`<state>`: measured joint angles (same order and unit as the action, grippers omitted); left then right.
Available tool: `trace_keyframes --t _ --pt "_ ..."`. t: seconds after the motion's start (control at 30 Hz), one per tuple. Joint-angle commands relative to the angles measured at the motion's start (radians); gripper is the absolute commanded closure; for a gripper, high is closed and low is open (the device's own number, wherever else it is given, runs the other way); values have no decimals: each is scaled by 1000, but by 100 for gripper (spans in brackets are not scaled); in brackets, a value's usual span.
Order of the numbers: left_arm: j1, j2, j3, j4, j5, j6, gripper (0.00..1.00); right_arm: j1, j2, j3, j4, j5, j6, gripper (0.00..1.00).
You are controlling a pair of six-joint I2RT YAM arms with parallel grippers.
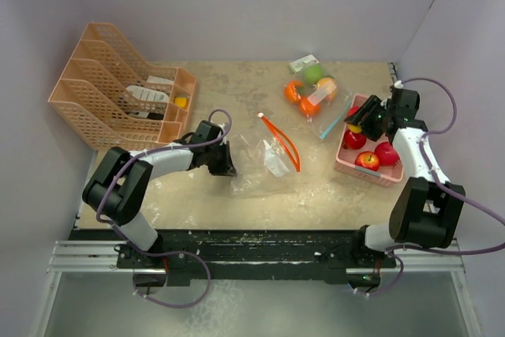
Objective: Open the zip-top bag and remove the fake food
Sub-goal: Place the fake fruit in the bin.
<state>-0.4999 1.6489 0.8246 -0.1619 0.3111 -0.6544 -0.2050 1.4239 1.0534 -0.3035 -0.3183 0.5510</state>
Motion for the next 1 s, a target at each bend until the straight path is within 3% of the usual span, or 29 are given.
trace_keyframes --t 0.0,0.1,0.27,0.37,0.43,0.7,0.97 --pt "-2 11 2 42 17 -2 100 -12 -37 -16 -5 117 51 78" --pt "-2 13 3 43 18 0 100 -13 -38 -13 -32 153 47 63" --pt "-2 21 4 50 22 -3 100 -13 -44 -15 -52 181 39 50" --pt "-2 26 5 56 26 -5 100 -12 -32 -6 -74 206 39 31" --pt "-2 27 8 55 26 -5 100 -12 -30 5 -86 219 35 24" --pt "-2 37 10 57 30 -5 100 -11 -36 17 -100 221 19 22" --pt "-2 40 47 32 21 7 100 -6 -34 77 -113 323 19 33"
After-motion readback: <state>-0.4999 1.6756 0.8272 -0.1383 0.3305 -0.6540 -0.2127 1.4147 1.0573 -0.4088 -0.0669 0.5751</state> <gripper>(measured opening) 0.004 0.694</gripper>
